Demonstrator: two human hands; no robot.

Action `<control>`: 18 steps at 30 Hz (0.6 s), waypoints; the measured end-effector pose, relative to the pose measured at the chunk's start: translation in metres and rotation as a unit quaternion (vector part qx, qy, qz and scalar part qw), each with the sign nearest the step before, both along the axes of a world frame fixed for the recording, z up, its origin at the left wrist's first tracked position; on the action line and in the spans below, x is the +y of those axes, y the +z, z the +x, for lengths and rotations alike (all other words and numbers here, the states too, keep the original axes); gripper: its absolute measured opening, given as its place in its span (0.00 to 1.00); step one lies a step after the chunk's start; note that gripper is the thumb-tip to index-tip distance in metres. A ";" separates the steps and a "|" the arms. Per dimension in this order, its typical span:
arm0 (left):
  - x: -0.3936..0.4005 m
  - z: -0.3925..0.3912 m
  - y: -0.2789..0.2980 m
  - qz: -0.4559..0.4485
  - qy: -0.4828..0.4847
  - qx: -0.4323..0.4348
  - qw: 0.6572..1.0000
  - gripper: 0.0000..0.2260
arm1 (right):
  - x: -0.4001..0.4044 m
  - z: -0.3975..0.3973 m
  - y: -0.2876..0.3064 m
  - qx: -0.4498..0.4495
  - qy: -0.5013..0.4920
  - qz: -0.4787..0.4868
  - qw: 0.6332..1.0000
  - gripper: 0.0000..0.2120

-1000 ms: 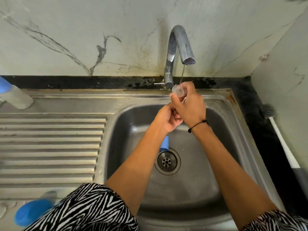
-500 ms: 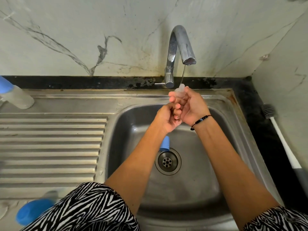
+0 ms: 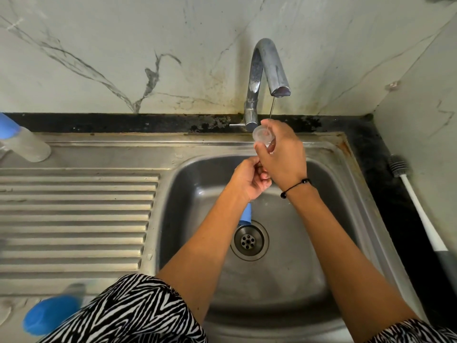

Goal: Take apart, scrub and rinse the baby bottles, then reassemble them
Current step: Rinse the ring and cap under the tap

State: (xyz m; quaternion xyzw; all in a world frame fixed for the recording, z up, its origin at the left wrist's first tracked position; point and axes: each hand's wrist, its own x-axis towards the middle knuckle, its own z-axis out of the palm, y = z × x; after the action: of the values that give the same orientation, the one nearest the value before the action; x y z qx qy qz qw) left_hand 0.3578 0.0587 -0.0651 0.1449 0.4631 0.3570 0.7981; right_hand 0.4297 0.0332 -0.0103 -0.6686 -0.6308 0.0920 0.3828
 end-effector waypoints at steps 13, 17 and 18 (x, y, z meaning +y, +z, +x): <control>-0.017 -0.017 0.025 0.043 0.018 -0.035 0.998 0.10 | -0.011 0.004 -0.010 0.074 -0.009 -0.079 0.994 0.12; -0.040 -0.039 0.031 0.190 0.016 0.120 0.974 0.07 | -0.026 0.002 -0.019 0.030 0.024 -0.156 0.987 0.12; -0.048 -0.045 0.032 0.225 0.019 0.174 0.959 0.07 | -0.032 -0.001 -0.021 -0.002 0.040 -0.177 0.983 0.12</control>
State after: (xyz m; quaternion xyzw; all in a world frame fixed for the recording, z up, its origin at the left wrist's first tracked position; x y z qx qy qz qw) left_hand 0.3131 0.0111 -0.0335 0.3715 0.5051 0.4361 0.6456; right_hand 0.4283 0.0015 -0.0314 -0.7000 -0.6319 0.2163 0.2527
